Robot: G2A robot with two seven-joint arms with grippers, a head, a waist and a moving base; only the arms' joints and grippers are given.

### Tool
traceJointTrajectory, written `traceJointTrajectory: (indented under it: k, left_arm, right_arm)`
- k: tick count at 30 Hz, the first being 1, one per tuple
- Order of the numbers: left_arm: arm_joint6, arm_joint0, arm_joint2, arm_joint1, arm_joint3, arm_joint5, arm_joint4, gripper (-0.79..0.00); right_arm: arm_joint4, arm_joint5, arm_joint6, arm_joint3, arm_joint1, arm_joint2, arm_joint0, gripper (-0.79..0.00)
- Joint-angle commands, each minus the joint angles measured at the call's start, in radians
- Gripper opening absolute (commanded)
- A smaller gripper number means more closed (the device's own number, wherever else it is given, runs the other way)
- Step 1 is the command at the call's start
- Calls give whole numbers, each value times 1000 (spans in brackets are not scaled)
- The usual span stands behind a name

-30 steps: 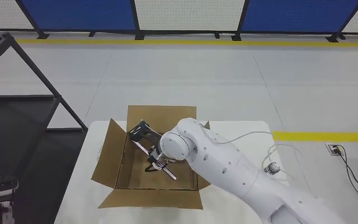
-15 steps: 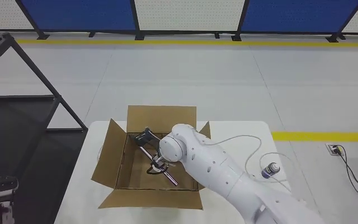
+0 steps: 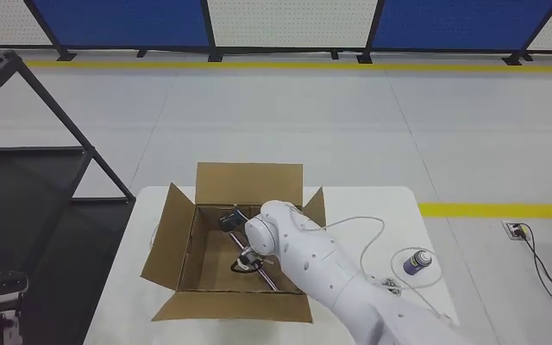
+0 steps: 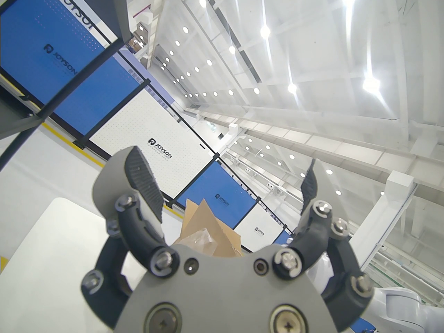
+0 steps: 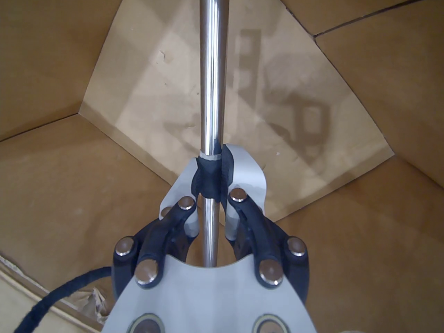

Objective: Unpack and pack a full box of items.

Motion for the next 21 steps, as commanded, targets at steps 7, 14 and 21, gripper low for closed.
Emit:
traceJointTrajectory:
  k: [7, 14, 21]
  left_arm:
    - [0, 0, 0, 0, 0, 0, 0, 0]
    - [0, 0, 0, 0, 0, 0, 0, 0]
    - [0, 0, 0, 0, 0, 0, 0, 0]
  right_arm:
    - [-7, -10, -10, 83, -40, 7, -1, -459]
    - [-6, -34, -27, 140, -62, 22, 3, -440]
    - [-13, -47, -38, 169, -78, 34, 8, -446]
